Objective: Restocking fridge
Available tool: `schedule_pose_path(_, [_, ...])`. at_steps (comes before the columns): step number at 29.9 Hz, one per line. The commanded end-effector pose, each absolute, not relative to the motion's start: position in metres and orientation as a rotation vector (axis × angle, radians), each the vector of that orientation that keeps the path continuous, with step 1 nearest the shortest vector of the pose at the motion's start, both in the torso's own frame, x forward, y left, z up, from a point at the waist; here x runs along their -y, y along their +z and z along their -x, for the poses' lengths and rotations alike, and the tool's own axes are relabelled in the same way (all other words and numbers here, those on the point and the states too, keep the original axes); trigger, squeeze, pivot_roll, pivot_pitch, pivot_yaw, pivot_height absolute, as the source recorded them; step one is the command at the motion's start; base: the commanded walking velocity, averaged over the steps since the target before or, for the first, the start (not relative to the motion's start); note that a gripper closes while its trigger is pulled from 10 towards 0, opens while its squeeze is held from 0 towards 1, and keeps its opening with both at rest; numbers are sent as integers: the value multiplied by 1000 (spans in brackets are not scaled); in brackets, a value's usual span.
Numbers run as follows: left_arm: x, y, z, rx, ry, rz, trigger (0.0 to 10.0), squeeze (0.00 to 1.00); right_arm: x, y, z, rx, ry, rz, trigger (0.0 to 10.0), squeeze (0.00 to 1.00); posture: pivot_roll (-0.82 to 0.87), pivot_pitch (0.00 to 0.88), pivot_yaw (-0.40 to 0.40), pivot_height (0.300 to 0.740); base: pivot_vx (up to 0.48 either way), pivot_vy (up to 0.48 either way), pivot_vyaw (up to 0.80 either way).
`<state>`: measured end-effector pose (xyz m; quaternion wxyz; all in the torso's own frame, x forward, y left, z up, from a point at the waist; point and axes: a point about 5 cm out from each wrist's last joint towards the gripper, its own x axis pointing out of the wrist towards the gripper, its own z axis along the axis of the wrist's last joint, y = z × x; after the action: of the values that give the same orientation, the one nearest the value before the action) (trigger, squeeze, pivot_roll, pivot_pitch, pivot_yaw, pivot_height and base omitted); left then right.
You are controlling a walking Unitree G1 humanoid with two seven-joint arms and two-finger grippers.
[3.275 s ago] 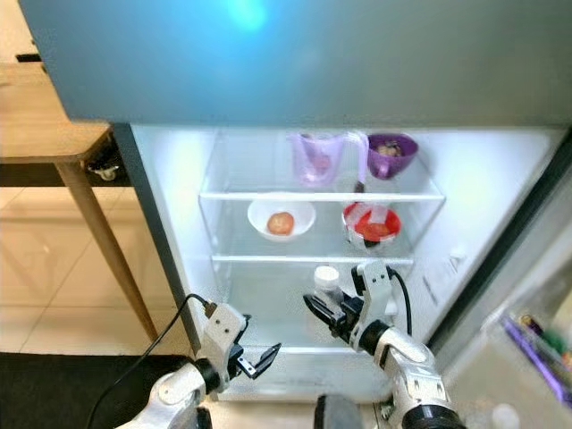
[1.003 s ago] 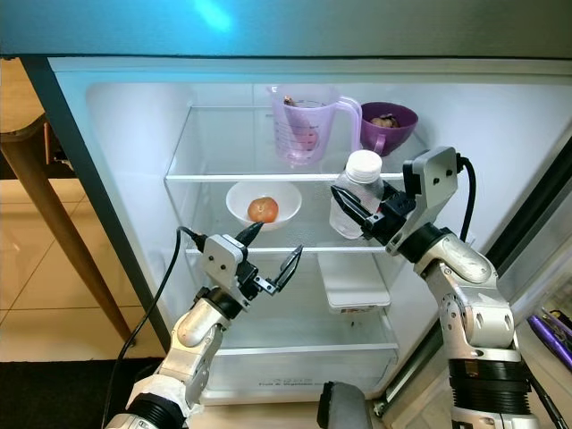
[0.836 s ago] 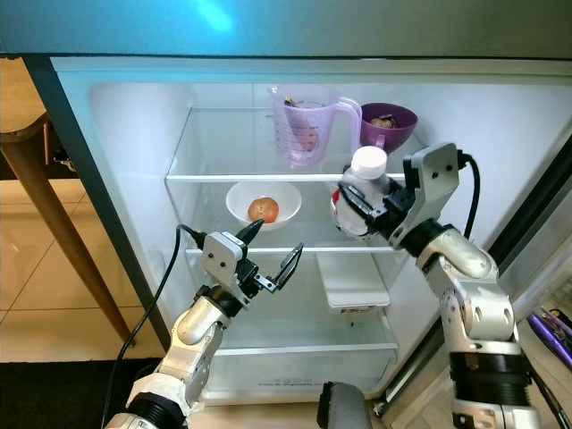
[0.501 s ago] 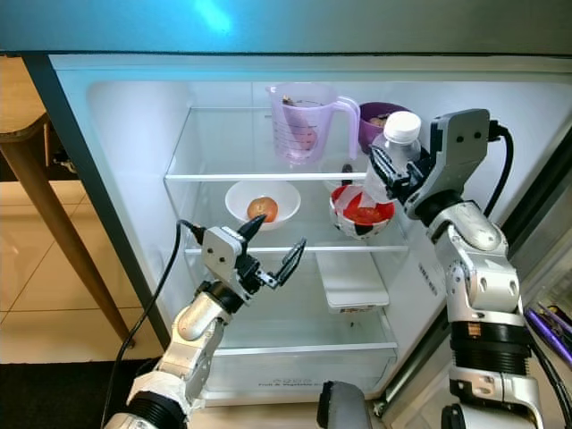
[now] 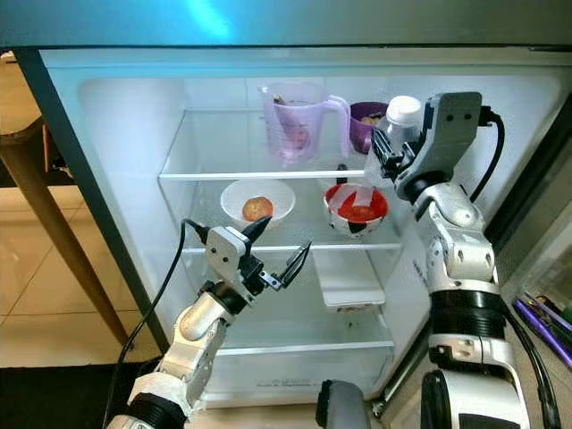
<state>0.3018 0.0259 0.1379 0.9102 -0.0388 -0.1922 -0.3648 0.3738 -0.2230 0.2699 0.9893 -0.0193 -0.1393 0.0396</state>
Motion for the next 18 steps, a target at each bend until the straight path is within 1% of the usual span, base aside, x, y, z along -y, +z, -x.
schedule_pose_path(1, [-21,140,-299,400,-760,101,10000,0,220,270,-377,280,68,49,10000,0,-63,0,-4,385,0,0,0])
schedule_pose_path(7, [-20,143,-299,406,-761,107,10000,0,215,274,-384,288,50,81,10000,0,-58,0,-5,385,0,0,0])
schedule_pose_path(12, [-19,144,-298,409,-766,110,10000,0,211,278,-390,293,5,179,10000,0,-57,0,-3,385,0,0,0])
schedule_pose_path(18, [-19,144,-298,409,-766,111,10000,0,210,279,-392,293,-8,206,10000,0,-57,0,-2,385,0,0,0])
